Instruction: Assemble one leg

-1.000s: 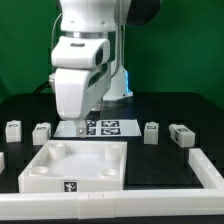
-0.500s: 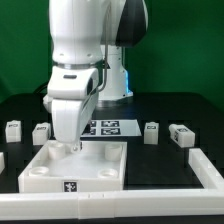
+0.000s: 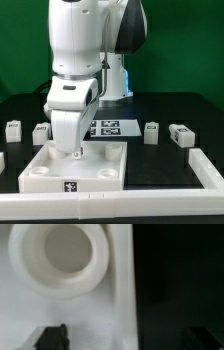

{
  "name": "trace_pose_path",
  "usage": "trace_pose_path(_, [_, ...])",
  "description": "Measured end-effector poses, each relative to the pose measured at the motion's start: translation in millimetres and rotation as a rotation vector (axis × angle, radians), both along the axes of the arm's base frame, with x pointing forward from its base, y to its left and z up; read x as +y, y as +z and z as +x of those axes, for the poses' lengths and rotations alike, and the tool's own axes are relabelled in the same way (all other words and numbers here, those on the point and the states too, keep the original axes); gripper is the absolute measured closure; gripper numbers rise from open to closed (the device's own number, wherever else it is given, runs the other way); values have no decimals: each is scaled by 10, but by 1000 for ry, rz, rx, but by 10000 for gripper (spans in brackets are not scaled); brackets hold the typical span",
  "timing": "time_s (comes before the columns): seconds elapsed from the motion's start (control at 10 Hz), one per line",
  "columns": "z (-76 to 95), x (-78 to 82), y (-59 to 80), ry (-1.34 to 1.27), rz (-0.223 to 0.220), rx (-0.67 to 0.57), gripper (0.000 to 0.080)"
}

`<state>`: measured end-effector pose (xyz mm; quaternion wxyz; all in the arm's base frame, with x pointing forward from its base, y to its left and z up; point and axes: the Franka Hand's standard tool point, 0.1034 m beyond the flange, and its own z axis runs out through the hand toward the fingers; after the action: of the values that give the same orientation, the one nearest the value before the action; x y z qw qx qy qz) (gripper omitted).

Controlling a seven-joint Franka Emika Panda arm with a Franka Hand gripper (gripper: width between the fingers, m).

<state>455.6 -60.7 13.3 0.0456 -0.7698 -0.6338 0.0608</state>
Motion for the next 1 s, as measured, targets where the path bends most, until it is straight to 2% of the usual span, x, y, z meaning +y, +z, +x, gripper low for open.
trace_pose_path(0.1, [-3,-1,-4,0,0,1,378])
trace_pose_path(0.2, [-3,-1,-4,0,0,1,378])
trace_pose_path(0.3, [-4,-1,-5,0,0,1,560])
trace_pose_path(0.4, [-4,-1,-6,0,0,1,693])
trace_pose_path(0.5, [11,-2,4,0,0,-5,693])
trace_pose_path(0.6, [15,-3,5,0,0,-6,731])
trace_pose_path(1.0, [20,-4,6,-1,-1,-9,731])
